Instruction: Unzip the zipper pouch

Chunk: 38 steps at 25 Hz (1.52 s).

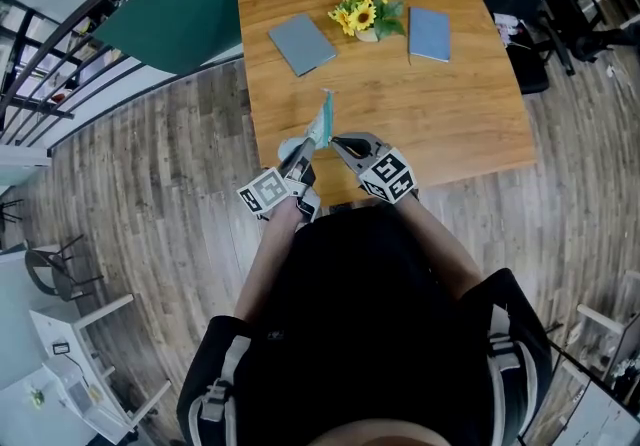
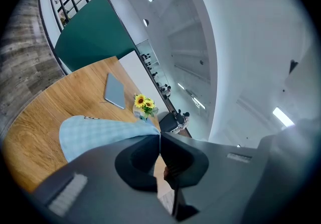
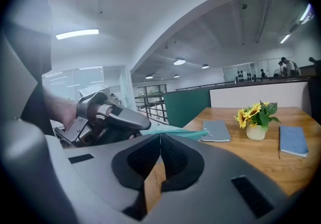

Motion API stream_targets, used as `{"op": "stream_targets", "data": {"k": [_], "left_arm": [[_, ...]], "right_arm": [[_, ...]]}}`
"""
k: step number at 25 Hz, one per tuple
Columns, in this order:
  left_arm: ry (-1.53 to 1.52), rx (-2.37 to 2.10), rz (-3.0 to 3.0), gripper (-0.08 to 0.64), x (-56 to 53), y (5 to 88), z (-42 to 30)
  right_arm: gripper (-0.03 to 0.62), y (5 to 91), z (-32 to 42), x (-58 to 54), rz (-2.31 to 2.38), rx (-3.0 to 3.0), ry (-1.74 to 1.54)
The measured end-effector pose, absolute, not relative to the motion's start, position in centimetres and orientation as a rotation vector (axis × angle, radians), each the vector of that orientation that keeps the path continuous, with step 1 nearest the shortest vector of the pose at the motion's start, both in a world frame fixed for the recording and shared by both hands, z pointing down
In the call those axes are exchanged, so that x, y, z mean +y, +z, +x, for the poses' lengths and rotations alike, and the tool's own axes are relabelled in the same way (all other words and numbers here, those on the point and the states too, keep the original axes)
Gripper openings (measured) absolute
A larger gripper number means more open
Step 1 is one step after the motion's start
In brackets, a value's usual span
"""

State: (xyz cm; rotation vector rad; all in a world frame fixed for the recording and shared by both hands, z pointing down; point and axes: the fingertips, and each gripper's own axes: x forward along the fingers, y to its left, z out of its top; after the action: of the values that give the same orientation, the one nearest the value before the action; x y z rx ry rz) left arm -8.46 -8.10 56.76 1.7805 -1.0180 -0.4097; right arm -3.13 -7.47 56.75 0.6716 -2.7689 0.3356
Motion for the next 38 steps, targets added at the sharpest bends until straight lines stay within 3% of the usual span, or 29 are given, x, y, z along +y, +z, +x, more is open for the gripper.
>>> {"op": "stream_targets", "data": {"k": [16,24,26,38], "left_arm": [[-0.532,-0.974,1.78,0.009,-8.6,55.8,-7.7],[-0.514,-0.959,1.801,0.058,-8.2,56.1,-7.0],[-0.5,-0.974,1.797,0.012,-8.2,56.5,-7.2],[-0.511,-0.997,1.798,0.002,-8.4,56.3,-7.8]], "right_arm": [[0.003,56.0,-2.2,-7.2,0.661,-2.781,0.296],[0.003,55.8,-2.3,-6.5,0.62,-2.792,0.307],[0.003,55.6,-2.6,-6.5,0.613,-2.799,0.309],[0.005,55.8,-2.7,-7.4,0.675,-2.766,0.301]]}}
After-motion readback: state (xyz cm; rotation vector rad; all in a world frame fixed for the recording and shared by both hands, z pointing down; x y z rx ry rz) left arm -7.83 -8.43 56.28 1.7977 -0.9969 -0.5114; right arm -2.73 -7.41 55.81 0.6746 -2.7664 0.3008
